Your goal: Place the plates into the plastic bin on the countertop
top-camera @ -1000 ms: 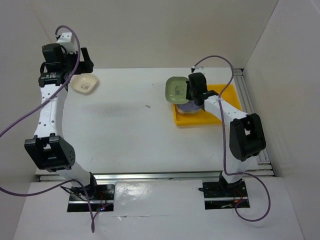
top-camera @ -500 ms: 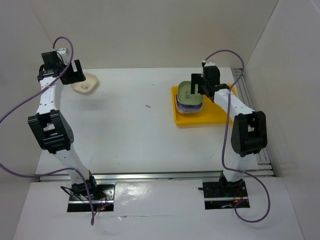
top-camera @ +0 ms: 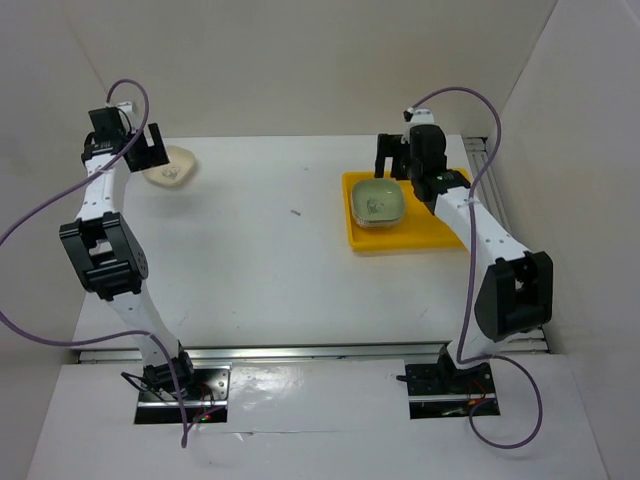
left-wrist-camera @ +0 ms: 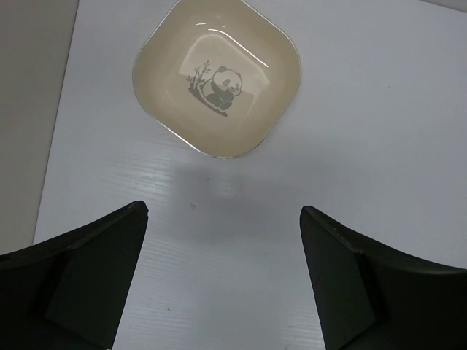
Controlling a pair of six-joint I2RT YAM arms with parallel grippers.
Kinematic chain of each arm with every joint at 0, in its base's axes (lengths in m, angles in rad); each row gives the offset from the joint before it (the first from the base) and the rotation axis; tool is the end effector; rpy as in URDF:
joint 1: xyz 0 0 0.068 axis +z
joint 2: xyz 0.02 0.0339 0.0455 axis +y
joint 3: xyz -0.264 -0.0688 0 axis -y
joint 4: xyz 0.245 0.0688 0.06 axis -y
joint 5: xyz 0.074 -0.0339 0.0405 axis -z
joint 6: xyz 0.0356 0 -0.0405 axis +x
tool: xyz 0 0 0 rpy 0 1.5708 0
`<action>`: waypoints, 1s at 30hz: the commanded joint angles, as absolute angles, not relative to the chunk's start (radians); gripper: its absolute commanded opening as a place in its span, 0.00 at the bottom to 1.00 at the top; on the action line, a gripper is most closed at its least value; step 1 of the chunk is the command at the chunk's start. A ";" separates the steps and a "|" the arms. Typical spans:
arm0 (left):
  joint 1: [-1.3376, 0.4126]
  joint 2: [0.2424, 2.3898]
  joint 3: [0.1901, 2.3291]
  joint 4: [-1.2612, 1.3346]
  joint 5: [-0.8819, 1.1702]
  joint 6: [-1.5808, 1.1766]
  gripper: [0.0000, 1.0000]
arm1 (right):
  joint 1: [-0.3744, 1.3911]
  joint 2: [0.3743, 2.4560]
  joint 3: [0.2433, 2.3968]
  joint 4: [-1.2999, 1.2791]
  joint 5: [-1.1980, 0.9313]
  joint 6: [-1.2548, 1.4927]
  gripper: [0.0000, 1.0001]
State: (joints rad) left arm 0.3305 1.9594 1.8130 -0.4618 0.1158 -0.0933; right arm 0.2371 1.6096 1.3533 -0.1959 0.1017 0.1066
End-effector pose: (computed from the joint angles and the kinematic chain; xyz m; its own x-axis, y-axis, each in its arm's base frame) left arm 0.4373 0.1457 0.3189 -0.5164 -0.2750 -0.8110 -0.2820 0.9488 -0.1422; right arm 0.3711 0.0859 0.3254 -0.4377 0.0031 -0.8991 -0.0989 0.9938 0.0516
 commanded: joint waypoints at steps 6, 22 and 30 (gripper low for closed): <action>0.365 2.111 1.884 -0.402 0.049 -0.254 0.94 | 0.333 1.465 1.157 -0.014 0.014 0.124 1.00; 0.387 2.459 2.141 -0.383 0.146 -0.529 0.91 | 0.498 1.422 0.980 0.048 0.106 0.106 1.00; 0.377 2.540 2.169 -0.417 0.126 -0.529 0.25 | 0.531 1.422 0.980 0.018 0.163 0.106 1.00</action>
State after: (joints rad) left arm 0.3824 2.5080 2.1483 -0.3836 0.1265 -0.5293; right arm 0.5213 1.4715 0.9817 -0.0105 0.1204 0.1135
